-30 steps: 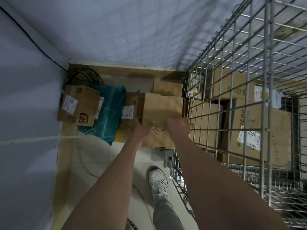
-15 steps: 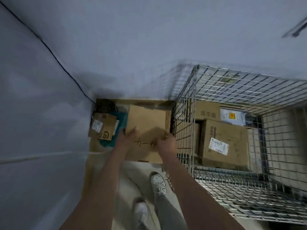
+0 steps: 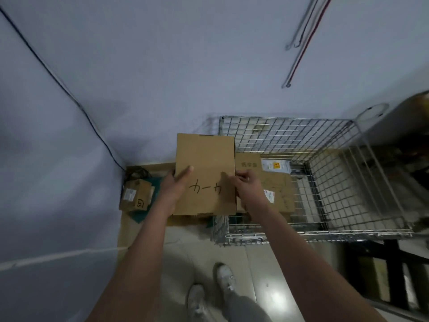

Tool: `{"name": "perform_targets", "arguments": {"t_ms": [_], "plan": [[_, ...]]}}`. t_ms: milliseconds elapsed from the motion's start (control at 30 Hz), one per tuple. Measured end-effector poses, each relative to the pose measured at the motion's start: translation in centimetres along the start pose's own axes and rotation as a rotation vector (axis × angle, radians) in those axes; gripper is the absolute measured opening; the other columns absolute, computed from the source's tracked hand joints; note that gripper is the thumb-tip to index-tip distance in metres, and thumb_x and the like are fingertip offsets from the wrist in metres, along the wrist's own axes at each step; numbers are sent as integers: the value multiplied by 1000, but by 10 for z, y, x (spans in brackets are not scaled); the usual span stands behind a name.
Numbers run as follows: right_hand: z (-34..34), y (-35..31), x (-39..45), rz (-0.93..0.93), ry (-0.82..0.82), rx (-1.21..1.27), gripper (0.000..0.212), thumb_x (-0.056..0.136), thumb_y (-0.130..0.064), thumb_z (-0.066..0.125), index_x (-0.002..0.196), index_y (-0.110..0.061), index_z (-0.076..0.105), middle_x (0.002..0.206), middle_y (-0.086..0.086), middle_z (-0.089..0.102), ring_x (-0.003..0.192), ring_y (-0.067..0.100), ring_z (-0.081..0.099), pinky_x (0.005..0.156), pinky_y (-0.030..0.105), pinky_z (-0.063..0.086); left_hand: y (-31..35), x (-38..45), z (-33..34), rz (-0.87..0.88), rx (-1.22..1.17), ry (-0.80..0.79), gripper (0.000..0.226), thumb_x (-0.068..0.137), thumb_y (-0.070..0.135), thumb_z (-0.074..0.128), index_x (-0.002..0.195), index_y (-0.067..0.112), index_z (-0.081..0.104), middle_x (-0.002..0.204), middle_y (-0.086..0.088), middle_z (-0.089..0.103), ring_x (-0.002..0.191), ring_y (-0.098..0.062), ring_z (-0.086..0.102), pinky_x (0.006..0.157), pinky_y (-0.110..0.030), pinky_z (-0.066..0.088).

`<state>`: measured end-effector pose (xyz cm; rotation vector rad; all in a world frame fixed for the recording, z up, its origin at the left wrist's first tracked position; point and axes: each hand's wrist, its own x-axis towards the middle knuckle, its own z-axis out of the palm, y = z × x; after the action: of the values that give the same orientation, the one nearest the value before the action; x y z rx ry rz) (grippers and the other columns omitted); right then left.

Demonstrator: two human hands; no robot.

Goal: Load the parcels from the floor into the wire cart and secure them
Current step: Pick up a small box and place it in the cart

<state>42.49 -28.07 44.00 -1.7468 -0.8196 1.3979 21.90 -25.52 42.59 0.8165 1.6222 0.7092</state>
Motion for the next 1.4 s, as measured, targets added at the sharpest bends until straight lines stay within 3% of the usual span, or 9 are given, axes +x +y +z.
{"name": "perform_targets", "arguments": {"t_ms": [233, 367, 533, 633, 767, 933, 1067, 1233, 1400], "plan": [[-100, -1, -55, -50, 69, -36, 39, 88, -33, 74, 115, -16, 51, 108, -3, 62, 99, 13, 61, 64, 23, 45, 28, -83, 77, 45, 26, -110, 80, 82, 72, 58, 146, 28, 43, 146, 2, 51, 132, -27, 48, 109, -53, 41], [-168, 23, -61, -26, 104, -71, 45, 87, -35, 74, 118, -15, 49, 114, 1, 61, 107, 21, 60, 83, 37, 54, 30, -110, 141, 55, 104, -161, 73, 87, 66, 57, 146, 25, 43, 147, -2, 49, 133, -30, 47, 110, -54, 41], [-258, 47, -50, -2, 92, 13, 36, 85, -31, 77, 107, -18, 52, 109, 2, 66, 104, 21, 64, 87, 44, 56, 30, -131, 225, 67, 243, -161, 103, 64, 89, 53, 148, 31, 40, 148, -2, 49, 133, -30, 48, 109, -56, 41], [-308, 55, -42, -39, 98, 14, 31, 87, -27, 76, 105, -16, 53, 103, 1, 66, 97, 18, 65, 73, 32, 53, 29, -140, 273, 38, 261, -160, 80, 88, 67, 54, 152, 24, 35, 153, -4, 42, 140, -31, 40, 114, -51, 35], [-360, 57, -31, -36, 113, 19, 30, 90, -23, 72, 109, -11, 53, 97, -2, 62, 89, 10, 59, 72, 26, 48, 27, -143, 325, 18, 267, -186, 77, 90, 63, 53, 153, 23, 34, 155, -3, 41, 142, -30, 38, 114, -51, 32], [-407, 59, 5, 10, 142, -5, 32, 91, -26, 71, 112, -9, 54, 101, 0, 62, 98, 17, 61, 77, 28, 48, 33, -124, 369, -46, 236, -247, 80, 88, 61, 58, 154, 26, 30, 153, -4, 45, 137, -31, 44, 113, -51, 36], [-435, 48, 38, 41, 173, -32, 29, 93, -24, 69, 112, -9, 52, 97, -4, 59, 87, 9, 57, 66, 21, 45, 45, -96, 403, -72, 224, -297, 63, 95, 49, 56, 150, 24, 37, 136, 8, 52, 122, -22, 52, 90, -37, 46], [-464, 33, 86, 95, 227, -80, 30, 93, -28, 68, 113, -12, 52, 103, 1, 58, 95, 19, 58, 74, 32, 48, 65, -46, 444, -95, 236, -381, 71, 89, 54, 62, 150, 29, 37, 149, -1, 48, 130, -25, 49, 107, -45, 39], [-491, 37, 144, 134, 296, -84, 28, 93, -27, 68, 111, -10, 55, 96, 0, 60, 84, 15, 58, 60, 26, 44, 69, 7, 493, -106, 264, -389, 73, 91, 49, 64, 153, 30, 31, 152, -3, 45, 136, -28, 45, 110, -47, 39]]}}
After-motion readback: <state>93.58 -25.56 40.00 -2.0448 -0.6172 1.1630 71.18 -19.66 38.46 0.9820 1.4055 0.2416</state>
